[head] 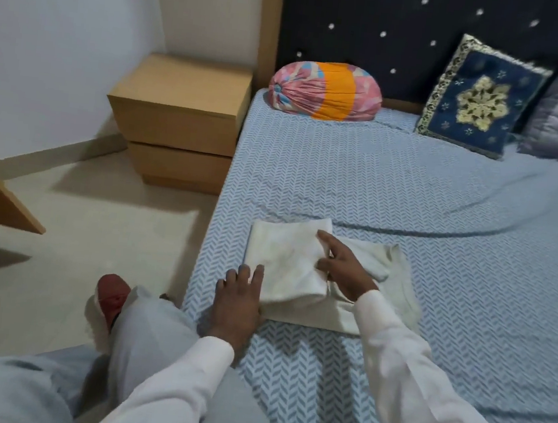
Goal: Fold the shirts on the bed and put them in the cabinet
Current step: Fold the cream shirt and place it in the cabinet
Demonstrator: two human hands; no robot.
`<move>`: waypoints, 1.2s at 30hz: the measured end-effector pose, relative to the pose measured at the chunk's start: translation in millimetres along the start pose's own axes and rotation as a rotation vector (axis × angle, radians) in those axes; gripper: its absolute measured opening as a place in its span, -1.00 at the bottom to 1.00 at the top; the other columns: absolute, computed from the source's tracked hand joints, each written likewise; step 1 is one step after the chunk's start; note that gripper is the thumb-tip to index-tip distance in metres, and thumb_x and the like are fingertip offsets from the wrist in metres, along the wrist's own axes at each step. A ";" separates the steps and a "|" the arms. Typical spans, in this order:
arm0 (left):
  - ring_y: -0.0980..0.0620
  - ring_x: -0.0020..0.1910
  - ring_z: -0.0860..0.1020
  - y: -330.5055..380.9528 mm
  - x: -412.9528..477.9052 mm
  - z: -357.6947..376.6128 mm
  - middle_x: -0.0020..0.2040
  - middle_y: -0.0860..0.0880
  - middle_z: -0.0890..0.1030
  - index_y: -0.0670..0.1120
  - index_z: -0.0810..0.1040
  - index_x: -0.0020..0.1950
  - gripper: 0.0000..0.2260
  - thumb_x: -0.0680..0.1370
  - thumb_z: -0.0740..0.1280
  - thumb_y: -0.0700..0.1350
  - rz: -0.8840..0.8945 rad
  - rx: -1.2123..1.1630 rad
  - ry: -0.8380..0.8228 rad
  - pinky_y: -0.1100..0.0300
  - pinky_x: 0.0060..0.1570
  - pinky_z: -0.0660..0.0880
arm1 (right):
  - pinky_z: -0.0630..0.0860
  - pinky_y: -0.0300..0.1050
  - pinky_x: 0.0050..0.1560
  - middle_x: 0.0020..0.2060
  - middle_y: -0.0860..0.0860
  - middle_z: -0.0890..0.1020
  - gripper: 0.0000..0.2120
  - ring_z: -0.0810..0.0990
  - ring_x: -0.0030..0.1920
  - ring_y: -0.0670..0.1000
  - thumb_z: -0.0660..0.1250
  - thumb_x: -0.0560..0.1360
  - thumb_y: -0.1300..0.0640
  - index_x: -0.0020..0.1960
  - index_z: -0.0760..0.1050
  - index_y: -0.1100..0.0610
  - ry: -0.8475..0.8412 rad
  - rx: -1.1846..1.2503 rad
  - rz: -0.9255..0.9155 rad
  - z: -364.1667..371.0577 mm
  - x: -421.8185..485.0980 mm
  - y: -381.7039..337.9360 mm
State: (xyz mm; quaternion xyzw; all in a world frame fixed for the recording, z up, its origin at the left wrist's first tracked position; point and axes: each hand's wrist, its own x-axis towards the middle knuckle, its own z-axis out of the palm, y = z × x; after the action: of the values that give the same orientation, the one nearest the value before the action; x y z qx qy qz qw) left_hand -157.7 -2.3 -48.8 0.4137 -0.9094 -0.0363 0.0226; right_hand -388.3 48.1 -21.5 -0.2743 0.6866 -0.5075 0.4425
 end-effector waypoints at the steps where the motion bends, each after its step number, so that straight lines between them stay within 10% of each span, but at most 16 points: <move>1: -0.19 -0.09 0.45 5.5 3.0 5.7 0.05 -0.16 0.48 -0.09 0.50 0.34 -0.25 0.14 0.55 -0.11 0.042 0.039 0.002 -0.03 -0.19 0.48 | 0.54 -0.23 -0.18 0.20 0.03 0.57 -0.32 0.61 -0.05 -0.09 0.20 0.45 0.52 0.48 0.33 0.04 0.010 -0.007 0.019 -16.9 -4.3 4.2; 11: -0.19 -0.13 0.50 40.7 9.7 25.5 0.04 -0.16 0.50 -0.09 0.54 0.31 -0.31 0.16 0.52 -0.19 0.239 0.027 -0.061 -0.01 -0.35 0.48 | 0.51 -0.31 -0.08 0.40 -0.09 0.38 -0.34 0.48 0.25 -0.04 0.15 0.46 0.47 0.48 0.35 0.02 0.155 -0.139 0.076 -139.9 -29.0 32.9; 15: -0.16 -0.22 0.49 54.2 6.4 24.9 0.02 -0.15 0.50 -0.07 0.52 0.33 -0.33 0.20 0.50 -0.21 0.243 -0.045 -0.110 0.04 -0.42 0.45 | 0.39 -0.13 0.33 0.47 -0.09 0.31 -0.35 0.24 0.46 -0.10 0.18 0.46 0.45 0.49 0.35 0.03 0.218 -0.216 0.068 -164.7 -35.1 42.0; 23: -0.14 0.03 0.51 56.6 1.0 21.8 0.28 -0.11 0.35 0.02 0.27 0.52 -0.36 0.46 0.33 -0.24 0.187 -0.232 -0.206 0.14 -0.27 0.37 | 0.49 -0.23 -0.25 0.18 -0.16 0.45 -0.32 0.53 0.07 -0.04 0.35 0.46 0.43 0.45 0.30 -0.06 0.313 -0.043 0.124 -173.7 -65.9 55.6; 31: -0.06 -0.11 0.47 56.2 -4.5 31.1 0.36 -0.04 0.20 0.05 0.17 0.55 -0.34 0.48 0.32 -0.15 0.179 -0.429 -0.224 0.18 -0.26 0.40 | 0.41 -0.05 0.26 0.36 0.18 0.38 -0.30 0.46 0.32 0.18 0.49 0.36 0.21 0.46 0.36 0.05 0.447 -0.628 0.235 -180.0 -79.3 96.7; 36: -0.18 0.27 0.43 63.2 6.3 23.9 0.39 -0.12 0.22 -0.02 0.09 0.54 -0.35 0.55 0.32 0.05 -0.174 -0.697 -0.252 0.09 0.07 0.40 | 0.44 0.06 0.25 0.18 0.17 0.50 -0.54 0.50 0.17 0.21 0.36 0.49 0.08 0.38 0.41 -0.02 0.555 -0.756 0.016 -156.7 -51.8 77.6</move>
State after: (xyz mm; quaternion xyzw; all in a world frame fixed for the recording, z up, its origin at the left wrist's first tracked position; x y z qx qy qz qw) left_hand -211.0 35.5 -67.3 0.4493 -0.7995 -0.3958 0.0467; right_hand -497.8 188.0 -62.7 -0.2646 0.9178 -0.2727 0.1150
